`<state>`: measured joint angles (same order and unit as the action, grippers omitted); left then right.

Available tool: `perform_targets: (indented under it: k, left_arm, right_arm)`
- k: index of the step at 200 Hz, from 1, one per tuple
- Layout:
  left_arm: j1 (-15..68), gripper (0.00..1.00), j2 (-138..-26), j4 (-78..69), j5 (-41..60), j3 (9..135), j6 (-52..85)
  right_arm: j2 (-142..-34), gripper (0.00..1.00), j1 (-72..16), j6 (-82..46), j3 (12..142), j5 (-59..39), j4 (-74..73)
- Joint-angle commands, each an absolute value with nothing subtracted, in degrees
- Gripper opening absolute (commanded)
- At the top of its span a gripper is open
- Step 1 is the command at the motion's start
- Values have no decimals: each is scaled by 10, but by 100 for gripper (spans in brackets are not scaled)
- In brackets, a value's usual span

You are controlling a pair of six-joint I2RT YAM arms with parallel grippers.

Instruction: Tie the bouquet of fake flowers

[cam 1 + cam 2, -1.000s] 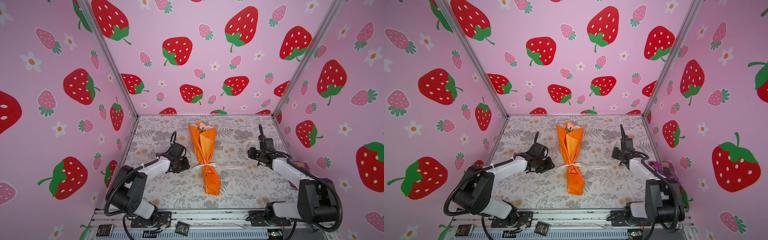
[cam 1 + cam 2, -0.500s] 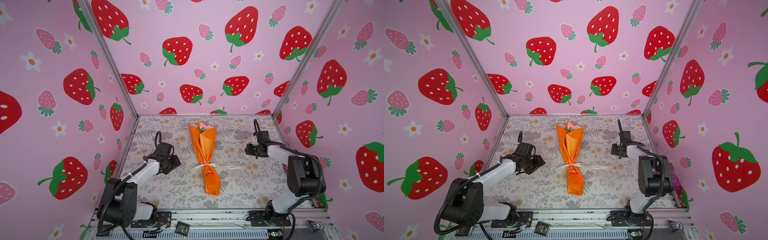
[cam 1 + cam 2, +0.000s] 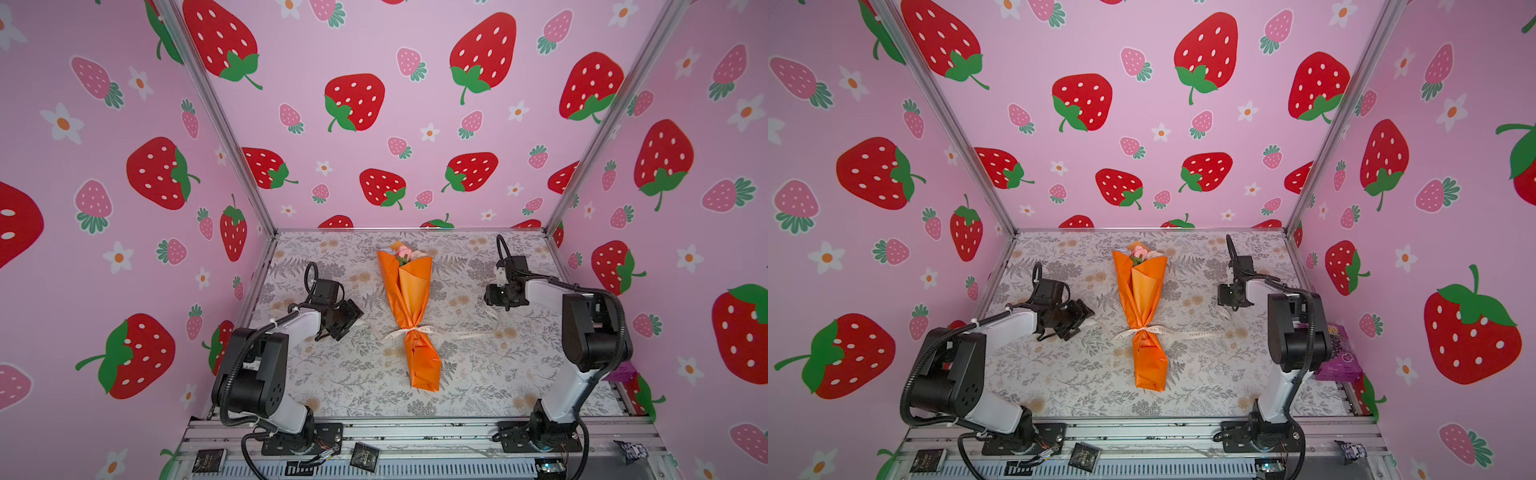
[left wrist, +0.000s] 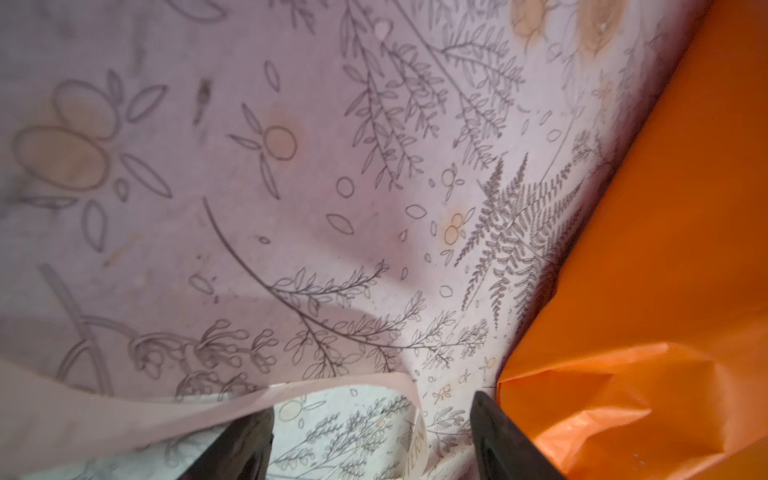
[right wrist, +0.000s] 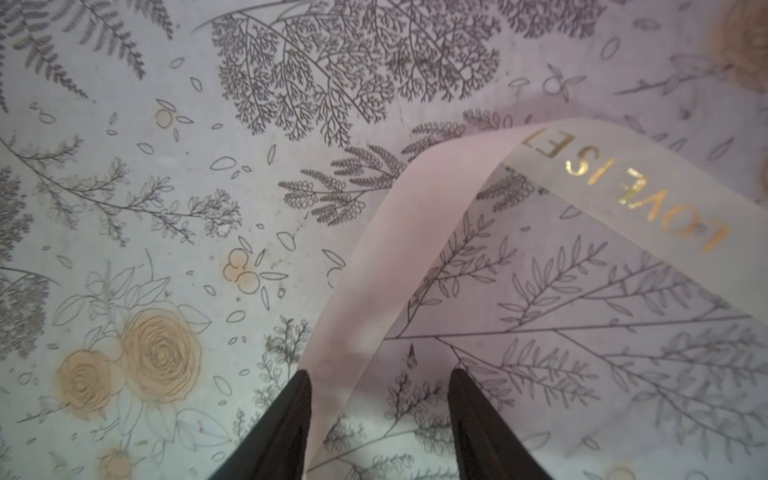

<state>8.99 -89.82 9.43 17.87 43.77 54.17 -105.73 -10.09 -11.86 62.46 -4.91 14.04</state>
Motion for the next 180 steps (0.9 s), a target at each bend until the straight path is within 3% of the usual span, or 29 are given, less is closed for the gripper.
perform_targets:
  k: [1,33,55,74,109,142,147,180]
  left_arm:
    - [88,76,-929,96,173,436,568]
    - [87,73,-946,90,173,432,575]
    - [86,64,-962,80,178,430,575]
    - [85,52,-967,74,182,428,573]
    - [84,18,-967,63,191,427,568]
    - [85,7,-955,61,200,428,565]
    - [85,0,-951,60,200,427,565]
    - [85,0,-928,55,210,422,566]
  right_arm:
    - [-1084,56,-114,-95,634,-28,173]
    - [-1082,56,-139,-121,642,-11,185]
    - [-1070,56,-141,-163,642,24,182]
    - [-1064,58,-142,-179,645,9,173]
    - [-1066,59,-152,-192,658,-14,182]
    - [-1039,60,-169,-198,655,-36,187]
    - [-1037,60,-175,-196,656,-30,187]
    - [-1037,60,-189,-195,650,-11,207]
